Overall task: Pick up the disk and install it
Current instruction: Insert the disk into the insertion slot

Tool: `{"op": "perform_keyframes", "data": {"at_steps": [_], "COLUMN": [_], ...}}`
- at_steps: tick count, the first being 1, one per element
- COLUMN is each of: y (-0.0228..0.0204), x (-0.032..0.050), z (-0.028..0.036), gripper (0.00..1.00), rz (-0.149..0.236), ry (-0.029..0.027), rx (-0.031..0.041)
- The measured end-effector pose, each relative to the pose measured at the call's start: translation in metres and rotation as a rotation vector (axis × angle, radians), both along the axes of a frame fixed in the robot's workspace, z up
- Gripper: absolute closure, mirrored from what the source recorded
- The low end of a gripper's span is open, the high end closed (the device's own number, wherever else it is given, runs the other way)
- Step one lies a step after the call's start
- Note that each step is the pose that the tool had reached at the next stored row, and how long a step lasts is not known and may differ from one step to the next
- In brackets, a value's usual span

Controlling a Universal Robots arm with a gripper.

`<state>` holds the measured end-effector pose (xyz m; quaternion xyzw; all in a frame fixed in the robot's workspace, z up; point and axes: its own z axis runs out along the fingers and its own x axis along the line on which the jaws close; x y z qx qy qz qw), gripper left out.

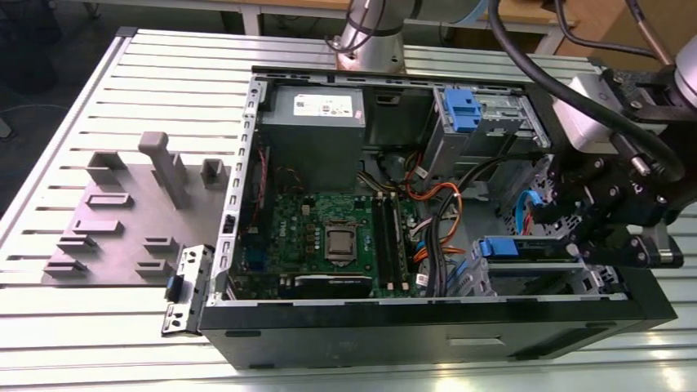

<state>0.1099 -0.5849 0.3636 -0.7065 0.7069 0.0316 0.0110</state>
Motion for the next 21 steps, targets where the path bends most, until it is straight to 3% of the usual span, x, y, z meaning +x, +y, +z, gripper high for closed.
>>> {"op": "perform_keyframes", "data": {"at_steps": [4, 21], "y": [0.0000, 0.0000], "x": [0.0017, 0.0011], "z": [-0.0057, -0.0117], "gripper": [0.58, 0.58], "rz": [0.000, 0.000], "ry": [0.0023, 0.0008], "rx": [-0.0012, -0.0022]}}
